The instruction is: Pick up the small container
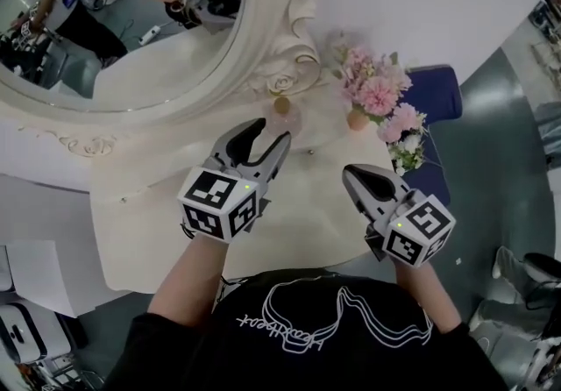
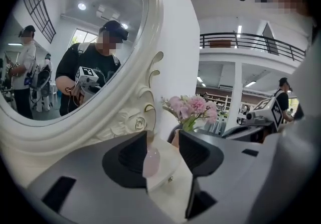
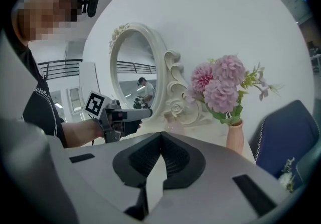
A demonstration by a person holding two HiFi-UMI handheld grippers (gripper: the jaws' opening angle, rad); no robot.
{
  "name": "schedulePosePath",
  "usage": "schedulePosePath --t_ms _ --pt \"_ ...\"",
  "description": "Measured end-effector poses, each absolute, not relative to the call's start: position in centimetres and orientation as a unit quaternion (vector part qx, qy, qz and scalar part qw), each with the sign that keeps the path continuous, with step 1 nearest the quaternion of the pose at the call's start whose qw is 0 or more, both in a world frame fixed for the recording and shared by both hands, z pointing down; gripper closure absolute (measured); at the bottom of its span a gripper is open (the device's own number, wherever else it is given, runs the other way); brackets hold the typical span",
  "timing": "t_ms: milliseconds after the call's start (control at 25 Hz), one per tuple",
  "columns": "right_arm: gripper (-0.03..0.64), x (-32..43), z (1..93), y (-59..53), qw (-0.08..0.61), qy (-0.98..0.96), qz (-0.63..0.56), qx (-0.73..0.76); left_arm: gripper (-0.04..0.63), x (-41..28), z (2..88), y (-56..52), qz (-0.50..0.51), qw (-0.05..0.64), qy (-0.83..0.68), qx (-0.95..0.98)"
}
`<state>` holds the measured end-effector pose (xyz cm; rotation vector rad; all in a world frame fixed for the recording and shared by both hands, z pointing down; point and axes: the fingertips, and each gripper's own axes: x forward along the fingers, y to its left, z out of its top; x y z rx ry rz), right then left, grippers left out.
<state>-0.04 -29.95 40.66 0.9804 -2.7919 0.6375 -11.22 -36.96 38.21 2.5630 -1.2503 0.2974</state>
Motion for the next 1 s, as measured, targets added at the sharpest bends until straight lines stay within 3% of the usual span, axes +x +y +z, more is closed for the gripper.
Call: schedulePosePath --t_ms 520,1000 --pt "0.609 0.0 43.3 -30.7 0.079 -0.913 0.233 0.326 0.42 -10.3 42.6 -41.7 0.124 0.152 -0.428 0.882" --pt "0.61 0.5 43.9 -31.3 0.074 -0.905 0.247 0.338 0.457 -10.2 43.6 -42.9 0.15 0.113 -0.442 0.877"
